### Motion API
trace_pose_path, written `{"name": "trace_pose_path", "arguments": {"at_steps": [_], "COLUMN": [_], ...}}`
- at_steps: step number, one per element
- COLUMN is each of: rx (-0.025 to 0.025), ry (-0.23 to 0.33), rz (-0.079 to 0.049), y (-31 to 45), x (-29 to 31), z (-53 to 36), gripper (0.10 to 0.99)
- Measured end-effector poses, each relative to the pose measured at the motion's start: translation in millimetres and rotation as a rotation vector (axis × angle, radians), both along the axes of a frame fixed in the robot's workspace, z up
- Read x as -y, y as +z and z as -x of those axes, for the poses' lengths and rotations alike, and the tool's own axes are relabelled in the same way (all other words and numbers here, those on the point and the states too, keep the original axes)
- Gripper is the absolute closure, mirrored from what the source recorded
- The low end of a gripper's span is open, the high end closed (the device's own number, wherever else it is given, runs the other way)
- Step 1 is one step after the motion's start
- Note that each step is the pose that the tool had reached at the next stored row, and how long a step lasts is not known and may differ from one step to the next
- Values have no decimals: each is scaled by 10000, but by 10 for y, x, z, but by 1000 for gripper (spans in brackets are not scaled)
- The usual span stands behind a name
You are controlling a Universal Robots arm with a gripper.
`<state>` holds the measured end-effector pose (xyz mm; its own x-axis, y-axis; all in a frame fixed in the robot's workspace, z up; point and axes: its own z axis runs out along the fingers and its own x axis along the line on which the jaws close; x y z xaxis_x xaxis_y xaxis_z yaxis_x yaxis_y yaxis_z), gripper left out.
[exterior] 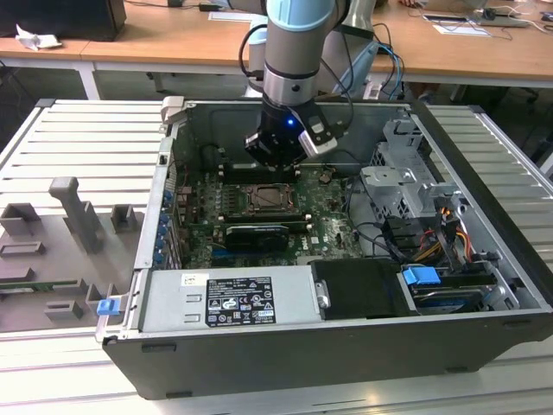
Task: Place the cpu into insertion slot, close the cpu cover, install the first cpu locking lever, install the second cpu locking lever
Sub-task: 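Install the second cpu locking lever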
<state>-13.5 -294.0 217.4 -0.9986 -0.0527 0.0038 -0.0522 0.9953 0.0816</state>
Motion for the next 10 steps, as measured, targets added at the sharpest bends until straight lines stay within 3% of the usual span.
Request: {"name": "trace_pose_path", "arguments": {"at_steps": [10], "rx": [-2], "ry": [-2], "rz": [4], "y": [4], "x": [39], "z": [1], "gripper": [980]}}
